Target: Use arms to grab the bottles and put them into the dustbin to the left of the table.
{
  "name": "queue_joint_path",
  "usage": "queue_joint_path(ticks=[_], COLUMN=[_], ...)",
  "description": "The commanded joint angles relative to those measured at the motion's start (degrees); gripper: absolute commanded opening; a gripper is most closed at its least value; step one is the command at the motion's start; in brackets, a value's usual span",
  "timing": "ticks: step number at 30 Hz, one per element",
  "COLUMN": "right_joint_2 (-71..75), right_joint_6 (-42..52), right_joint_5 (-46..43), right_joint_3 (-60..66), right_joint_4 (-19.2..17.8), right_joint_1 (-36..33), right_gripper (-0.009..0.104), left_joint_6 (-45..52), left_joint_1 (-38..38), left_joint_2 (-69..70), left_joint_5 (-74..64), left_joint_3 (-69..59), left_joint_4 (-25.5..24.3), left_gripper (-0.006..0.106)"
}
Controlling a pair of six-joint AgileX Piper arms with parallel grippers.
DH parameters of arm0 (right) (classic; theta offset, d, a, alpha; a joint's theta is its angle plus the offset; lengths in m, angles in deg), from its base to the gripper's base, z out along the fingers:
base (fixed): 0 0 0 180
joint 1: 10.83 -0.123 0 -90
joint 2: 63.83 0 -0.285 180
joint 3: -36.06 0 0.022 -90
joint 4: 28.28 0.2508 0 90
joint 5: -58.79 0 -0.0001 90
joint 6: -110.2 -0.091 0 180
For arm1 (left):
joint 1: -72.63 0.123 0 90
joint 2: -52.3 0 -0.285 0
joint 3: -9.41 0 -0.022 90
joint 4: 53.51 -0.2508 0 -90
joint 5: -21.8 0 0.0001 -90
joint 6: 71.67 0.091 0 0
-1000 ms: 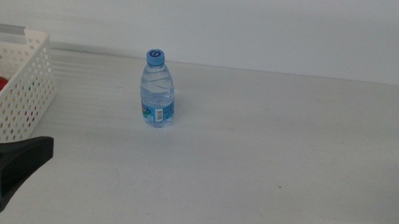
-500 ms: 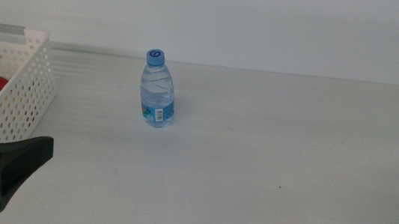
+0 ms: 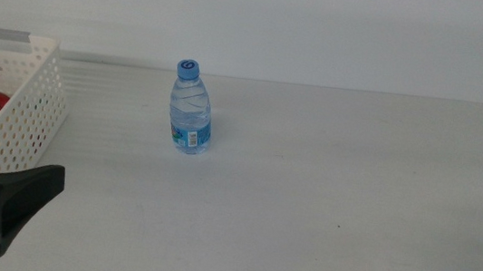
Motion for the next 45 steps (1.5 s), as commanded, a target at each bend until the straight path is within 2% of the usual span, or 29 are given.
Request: queue_joint_path(ticks=[1, 14, 19, 33, 38, 45], right_joint_2=[-0.58, -0.58, -0.58, -0.58, -0.58, -0.58], right_joint_6=[0.68, 0.68, 0.68, 0.68, 0.68, 0.68], right_joint_5=[-4.14, -4.14, -4.14, -4.14, -4.14, -4.14], right_joint_3=[-1.62, -1.62, -1.62, -1.62, -1.62, -1.62], right_joint_4=[-0.60, -0.60, -0.60, -0.60, -0.60, -0.60], right_joint_1=[-0.24, -0.24, -0.24, -0.24, -0.24, -0.24], right_gripper=[0.059, 0.059, 0.059, 0.059, 0.059, 0.059], left_joint_6=[-0.61, -0.67, -0.60, 0.55, 0.70, -2.61], left_joint_1=[-0.31, -0.04, -0.04, 0.71, 2.81, 3.32], left_joint_2=[-0.30, -0.26, -2.97, -35.54, -46.31, -57.24], left_joint_5=[4.26, 9.64, 19.63, 39.45, 43.78, 54.16], left_joint_3=[1.66, 1.66, 2.51, 23.13, 27.49, 29.34], left_joint_4=[0.72, 0.39, -0.20, -5.07, -5.37, -8.78], left_gripper=[0.090, 0.089, 0.089, 0.089, 0.089, 0.089])
